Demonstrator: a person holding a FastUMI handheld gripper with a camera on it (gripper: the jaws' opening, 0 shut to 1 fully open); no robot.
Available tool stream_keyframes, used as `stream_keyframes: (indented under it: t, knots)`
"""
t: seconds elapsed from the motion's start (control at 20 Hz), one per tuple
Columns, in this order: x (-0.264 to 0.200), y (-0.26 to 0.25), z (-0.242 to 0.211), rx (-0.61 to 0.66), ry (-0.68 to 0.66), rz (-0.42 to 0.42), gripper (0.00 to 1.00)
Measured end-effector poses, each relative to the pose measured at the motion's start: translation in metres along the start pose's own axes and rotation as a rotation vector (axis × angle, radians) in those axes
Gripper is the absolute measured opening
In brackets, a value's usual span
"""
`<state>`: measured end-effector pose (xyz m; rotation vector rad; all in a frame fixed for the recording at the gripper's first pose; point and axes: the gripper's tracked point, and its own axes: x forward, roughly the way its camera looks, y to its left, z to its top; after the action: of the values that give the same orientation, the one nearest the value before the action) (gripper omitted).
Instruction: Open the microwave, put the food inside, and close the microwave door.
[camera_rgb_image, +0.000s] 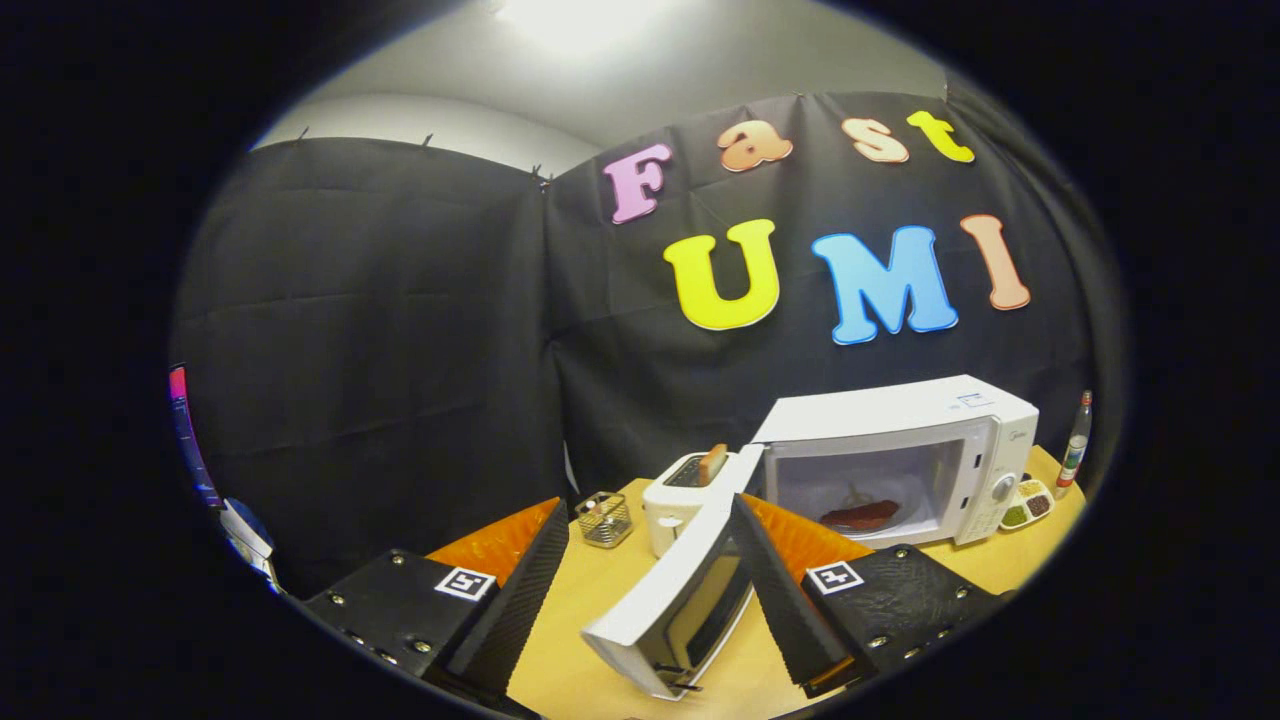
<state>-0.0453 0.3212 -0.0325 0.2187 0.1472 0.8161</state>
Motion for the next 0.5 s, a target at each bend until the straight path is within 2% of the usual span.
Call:
stream_keyframes:
  t: [0.3,0.5]
  knots:
    - [0.003,0.065,-0.030,-0.029,0.049,0.134,0.97]
    - [0.007,0.087,-0.070,-0.026,0.129,0.180,0.98]
